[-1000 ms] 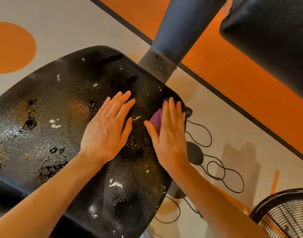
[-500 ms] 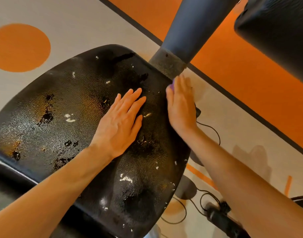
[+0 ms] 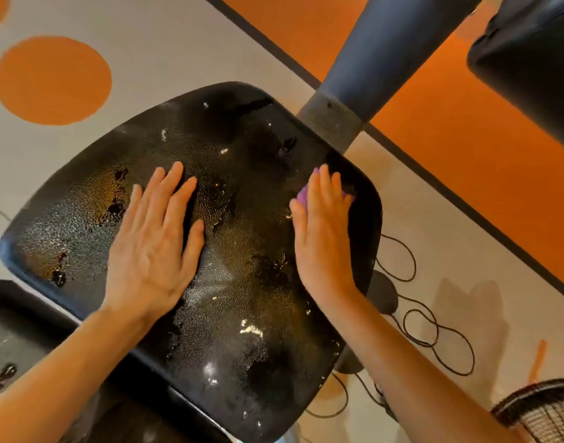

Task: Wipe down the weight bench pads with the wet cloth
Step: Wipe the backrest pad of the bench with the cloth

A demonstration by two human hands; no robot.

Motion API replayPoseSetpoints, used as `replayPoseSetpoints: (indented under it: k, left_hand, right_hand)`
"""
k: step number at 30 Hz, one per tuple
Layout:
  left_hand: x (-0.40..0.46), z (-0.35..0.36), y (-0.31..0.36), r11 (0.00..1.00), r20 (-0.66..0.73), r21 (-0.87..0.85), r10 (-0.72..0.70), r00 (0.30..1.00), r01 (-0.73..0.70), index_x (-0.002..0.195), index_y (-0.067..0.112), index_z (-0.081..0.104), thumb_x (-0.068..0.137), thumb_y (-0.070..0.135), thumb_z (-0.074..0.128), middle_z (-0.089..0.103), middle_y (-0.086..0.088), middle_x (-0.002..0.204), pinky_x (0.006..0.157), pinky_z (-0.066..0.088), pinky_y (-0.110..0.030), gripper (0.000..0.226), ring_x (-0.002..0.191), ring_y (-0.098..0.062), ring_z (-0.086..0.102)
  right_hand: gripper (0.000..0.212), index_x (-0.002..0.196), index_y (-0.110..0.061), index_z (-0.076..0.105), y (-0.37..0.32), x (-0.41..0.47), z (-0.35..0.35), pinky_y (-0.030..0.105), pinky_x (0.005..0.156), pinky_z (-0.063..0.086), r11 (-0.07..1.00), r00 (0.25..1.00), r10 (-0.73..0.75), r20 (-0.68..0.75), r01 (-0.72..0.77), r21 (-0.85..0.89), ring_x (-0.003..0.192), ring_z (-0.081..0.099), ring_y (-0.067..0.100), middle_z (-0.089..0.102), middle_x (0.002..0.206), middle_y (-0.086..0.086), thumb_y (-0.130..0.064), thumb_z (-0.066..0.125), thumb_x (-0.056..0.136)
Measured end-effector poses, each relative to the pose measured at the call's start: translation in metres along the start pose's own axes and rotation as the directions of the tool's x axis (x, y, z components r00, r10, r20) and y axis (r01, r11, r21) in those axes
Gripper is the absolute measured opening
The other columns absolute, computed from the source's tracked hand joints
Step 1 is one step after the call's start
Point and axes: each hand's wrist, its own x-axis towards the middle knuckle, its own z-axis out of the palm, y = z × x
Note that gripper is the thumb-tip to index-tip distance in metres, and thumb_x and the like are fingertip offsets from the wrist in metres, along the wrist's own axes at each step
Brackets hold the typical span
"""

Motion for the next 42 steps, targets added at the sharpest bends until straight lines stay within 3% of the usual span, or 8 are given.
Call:
replayPoseSetpoints:
  k: [3, 8, 14, 19, 25, 30, 35, 42]
  left_hand:
    - [0.001, -0.001, 0.002, 1.0, -0.019, -0.004, -0.011, 1.0, 0.011, 0.149, 0.01, 0.035, 0.1, 0.037, 0.033, 0.028, -0.007, 0.16, 0.125, 0.009, -0.041, 0.056, 0.151, -0.024, 0.018]
    - [0.001, 0.001, 0.002, 1.0, -0.03, 0.005, -0.003, 1.0, 0.003, 0.149, 0.01, 0.035, 0.1, 0.036, 0.035, 0.028, -0.008, 0.16, 0.125, 0.01, -0.041, 0.056, 0.151, -0.024, 0.019]
    - [0.002, -0.001, 0.001, 1.0, 0.009, 0.024, -0.018, 1.0, 0.018, 0.15, 0.011, 0.033, 0.1, 0.039, 0.033, 0.026, -0.007, 0.161, 0.125, 0.007, -0.039, 0.058, 0.152, -0.022, 0.016]
    - [0.002, 0.0, 0.0, 1.0, 0.013, 0.015, -0.019, 1.0, 0.018, 0.151, 0.012, 0.033, 0.1, 0.038, 0.034, 0.025, -0.005, 0.161, 0.125, 0.005, -0.038, 0.057, 0.152, -0.021, 0.014]
    - [0.002, -0.003, 0.002, 1.0, 0.021, 0.015, -0.025, 0.999, 0.025, 0.151, 0.012, 0.033, 0.1, 0.038, 0.035, 0.025, -0.005, 0.161, 0.125, 0.005, -0.037, 0.057, 0.152, -0.021, 0.014]
    - [0.003, -0.001, 0.001, 0.999, 0.025, 0.024, -0.023, 0.999, 0.022, 0.151, 0.011, 0.033, 0.1, 0.038, 0.034, 0.024, -0.005, 0.162, 0.125, 0.004, -0.036, 0.057, 0.152, -0.021, 0.014]
    - [0.003, -0.004, 0.003, 0.999, 0.031, 0.02, -0.031, 0.999, 0.03, 0.15, 0.012, 0.034, 0.099, 0.038, 0.035, 0.025, -0.005, 0.161, 0.125, 0.003, -0.035, 0.057, 0.152, -0.021, 0.014]
    - [0.003, -0.003, 0.002, 1.0, 0.033, 0.021, -0.024, 0.999, 0.023, 0.151, 0.012, 0.033, 0.1, 0.038, 0.035, 0.024, -0.004, 0.162, 0.125, 0.004, -0.036, 0.057, 0.152, -0.02, 0.014]
  right_hand:
    - [0.055, 0.149, -0.009, 0.022, 0.016, -0.016, -0.005, 0.042, 0.119, 0.011, 0.985, 0.981, -0.169, 0.093, 0.172, -0.022, 0.147, 0.011, 0.024, 0.019, 0.158, 0.01, -0.037, 0.022, 0.102]
    - [0.045, 0.136, -0.004, 0.042, 0.015, 0.09, 0.001, 0.049, 0.114, 0.026, 0.983, 0.975, 0.181, -0.132, -0.185, -0.018, 0.138, 0.032, 0.029, 0.039, 0.146, 0.014, -0.031, 0.031, 0.102]
    - [0.053, 0.149, -0.01, 0.022, 0.004, -0.007, -0.003, 0.04, 0.119, 0.018, 0.976, 0.973, -0.212, 0.092, 0.215, -0.031, 0.147, 0.011, 0.022, 0.02, 0.157, 0.008, -0.035, 0.029, 0.103]
    - [0.051, 0.138, -0.002, 0.041, 0.0, 0.094, 0.007, 0.05, 0.116, 0.023, 0.98, 0.974, 0.197, -0.114, -0.196, 0.024, 0.14, 0.029, 0.034, 0.037, 0.147, 0.018, -0.034, 0.026, 0.102]
    - [0.051, 0.146, -0.004, 0.028, -0.008, 0.008, 0.004, 0.042, 0.117, 0.022, 0.968, 0.967, -0.245, 0.067, 0.248, -0.043, 0.145, 0.019, 0.028, 0.027, 0.154, 0.015, -0.028, 0.032, 0.102]
    - [0.05, 0.14, -0.002, 0.037, -0.019, 0.095, 0.013, 0.048, 0.116, 0.022, 0.981, 0.977, 0.193, -0.095, -0.194, 0.003, 0.141, 0.027, 0.031, 0.035, 0.149, 0.017, -0.032, 0.031, 0.102]
    - [0.057, 0.149, -0.008, 0.02, -0.017, 0.012, 0.003, 0.04, 0.119, 0.017, 0.974, 0.966, -0.219, 0.14, 0.224, -0.02, 0.147, 0.011, 0.024, 0.019, 0.157, 0.011, -0.035, 0.031, 0.1]
    - [0.057, 0.15, -0.012, 0.02, -0.002, 0.074, 0.0, 0.039, 0.121, 0.009, 0.993, 0.992, -0.098, 0.075, 0.092, 0.076, 0.147, 0.009, 0.018, 0.018, 0.158, 0.007, -0.041, 0.027, 0.101]
